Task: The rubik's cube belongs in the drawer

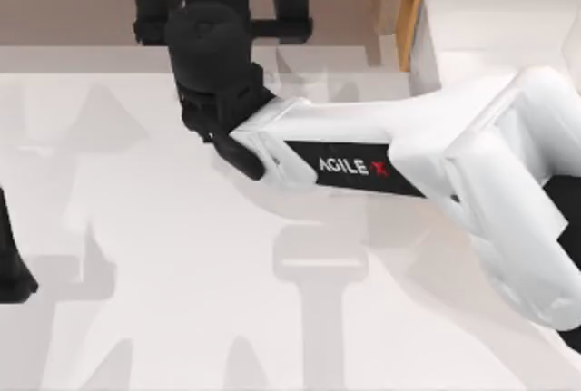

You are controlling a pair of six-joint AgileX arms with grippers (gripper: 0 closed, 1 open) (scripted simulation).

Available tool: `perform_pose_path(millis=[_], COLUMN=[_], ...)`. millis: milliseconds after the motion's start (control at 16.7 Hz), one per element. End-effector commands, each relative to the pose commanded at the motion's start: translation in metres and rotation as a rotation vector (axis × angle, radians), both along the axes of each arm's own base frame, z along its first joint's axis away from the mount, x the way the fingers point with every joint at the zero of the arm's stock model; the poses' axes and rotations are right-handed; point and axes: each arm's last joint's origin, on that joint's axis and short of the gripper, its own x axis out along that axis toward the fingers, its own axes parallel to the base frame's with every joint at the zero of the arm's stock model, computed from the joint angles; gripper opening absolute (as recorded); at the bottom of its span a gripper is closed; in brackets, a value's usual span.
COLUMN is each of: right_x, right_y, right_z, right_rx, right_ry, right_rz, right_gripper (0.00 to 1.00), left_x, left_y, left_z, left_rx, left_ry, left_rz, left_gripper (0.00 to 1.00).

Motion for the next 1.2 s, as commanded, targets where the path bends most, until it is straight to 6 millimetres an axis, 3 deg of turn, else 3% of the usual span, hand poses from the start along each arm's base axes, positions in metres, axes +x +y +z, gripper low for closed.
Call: perform_pose_path(millis=[360,900,1200], right_x=[0.007,0.056,0.06], right_y=[-0.001,-0.001,-0.001], right_z=[0.003,0.006,0.0], right_rx=[0.0,0.002,0.0], right_ry=[0.0,-0.004,0.0], right_rz=[-0.001,0.0,0.0], right_gripper=[1.0,1.0,1.0], left_x=[0.0,0.0,0.0], left_y=[0.0,0.0,0.0], left_z=[0.0,0.0,0.0], left_rx=[0.0,0.0,0.0], left_ry=[0.0,0.0,0.0], left_rz=[0.0,0.0,0.0], left_gripper=[1.0,1.0,1.0])
